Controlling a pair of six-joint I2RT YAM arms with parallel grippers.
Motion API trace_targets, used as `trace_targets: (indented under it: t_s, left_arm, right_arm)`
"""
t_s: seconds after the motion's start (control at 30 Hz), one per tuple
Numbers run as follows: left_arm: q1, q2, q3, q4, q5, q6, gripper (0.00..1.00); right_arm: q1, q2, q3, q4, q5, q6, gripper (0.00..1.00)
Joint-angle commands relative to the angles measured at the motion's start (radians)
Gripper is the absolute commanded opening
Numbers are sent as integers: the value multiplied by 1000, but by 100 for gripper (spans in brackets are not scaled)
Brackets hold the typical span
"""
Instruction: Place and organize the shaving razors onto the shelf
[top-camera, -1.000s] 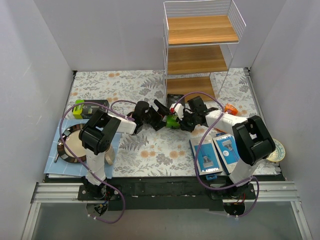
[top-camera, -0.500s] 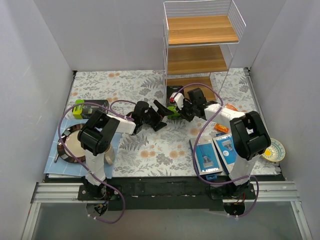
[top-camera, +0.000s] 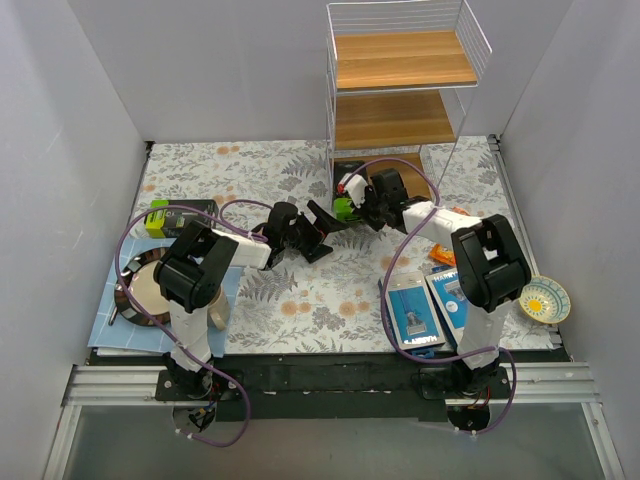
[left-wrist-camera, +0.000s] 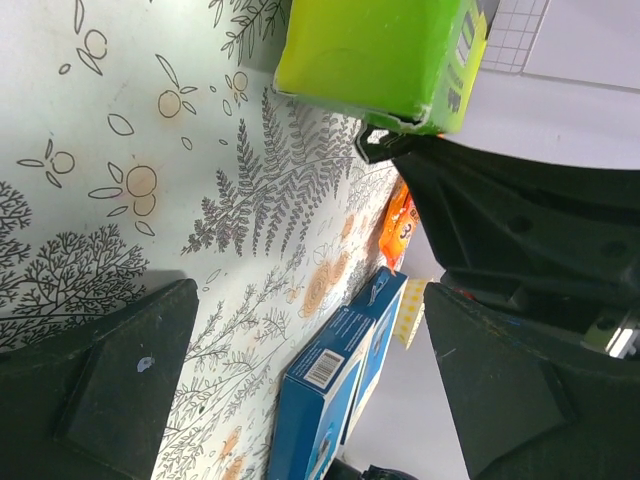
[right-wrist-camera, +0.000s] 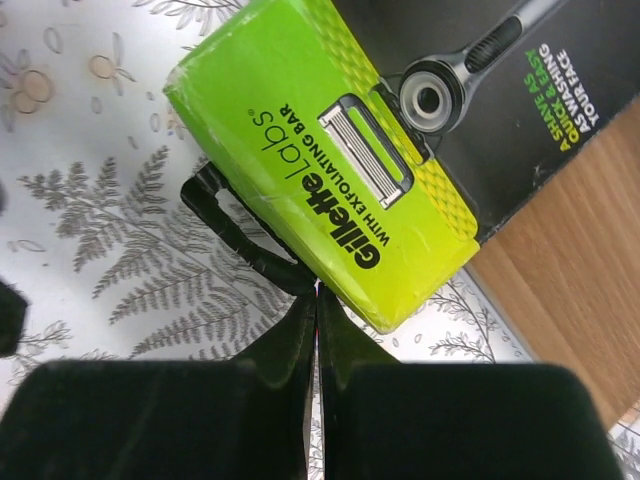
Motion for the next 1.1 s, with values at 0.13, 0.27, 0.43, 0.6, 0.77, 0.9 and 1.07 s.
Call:
trace_targets:
  t_s: [0.13,0.27,0.43,0.6,0.77,0.9,1.07]
  left_arm:
    - [6,-11,-44,-170,-60,65,98]
    - [6,-16,-47,-173,-62,74,98]
    - [6,-18,-48,-179,-65,80,98]
    - [6,-18,-41,-189,-65,91,98]
    - [6,-22,-39,-193,-60,105,98]
    - [7,-36,-34,-199,-51,127,98]
    - [9,-108,-6,-189,1,334,98]
  right_arm:
    - [-2,39,57,109,72,-26,8]
    - [-1,65,86,114,66,-23,8]
    - [1,104,129,124,70,-22,9]
    - [1,121,137,152,81,-23,9]
    - [1,119,123,177,87,-19,10]
    - [5,84,94,161,87,-32,15]
    - [8,-48,-41,109,132,-63,46]
